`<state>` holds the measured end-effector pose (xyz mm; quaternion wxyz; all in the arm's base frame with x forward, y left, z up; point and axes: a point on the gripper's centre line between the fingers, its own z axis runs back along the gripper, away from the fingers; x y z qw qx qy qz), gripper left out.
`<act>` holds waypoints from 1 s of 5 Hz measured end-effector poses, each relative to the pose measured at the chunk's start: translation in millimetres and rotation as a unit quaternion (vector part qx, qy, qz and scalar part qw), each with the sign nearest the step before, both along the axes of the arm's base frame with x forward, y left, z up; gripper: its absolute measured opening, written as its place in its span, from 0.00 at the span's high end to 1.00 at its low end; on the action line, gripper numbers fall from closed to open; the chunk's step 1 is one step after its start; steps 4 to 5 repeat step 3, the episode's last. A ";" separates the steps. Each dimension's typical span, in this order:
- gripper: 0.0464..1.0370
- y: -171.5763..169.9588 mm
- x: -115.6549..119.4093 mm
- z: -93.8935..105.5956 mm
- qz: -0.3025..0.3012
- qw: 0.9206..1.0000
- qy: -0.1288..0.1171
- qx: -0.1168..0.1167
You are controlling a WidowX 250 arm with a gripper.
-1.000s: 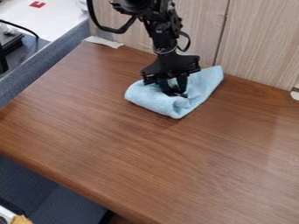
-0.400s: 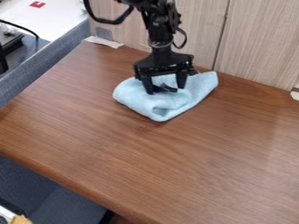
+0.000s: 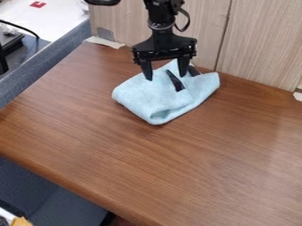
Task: Fold the cloth from bottom to top
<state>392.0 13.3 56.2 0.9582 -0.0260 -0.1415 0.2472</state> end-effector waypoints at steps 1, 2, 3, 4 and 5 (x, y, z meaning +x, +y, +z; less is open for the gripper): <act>0.04 -0.1 -4.4 17.8 -0.005 1.000 -0.022 0.002; 0.04 0.5 -11.8 36.4 -0.014 0.999 -0.039 0.009; 0.04 0.5 -12.8 36.6 -0.014 0.999 -0.039 0.009; 0.04 0.5 -12.8 36.6 -0.014 0.999 -0.039 0.009; 0.04 0.5 -12.8 36.6 -0.014 0.999 -0.039 0.009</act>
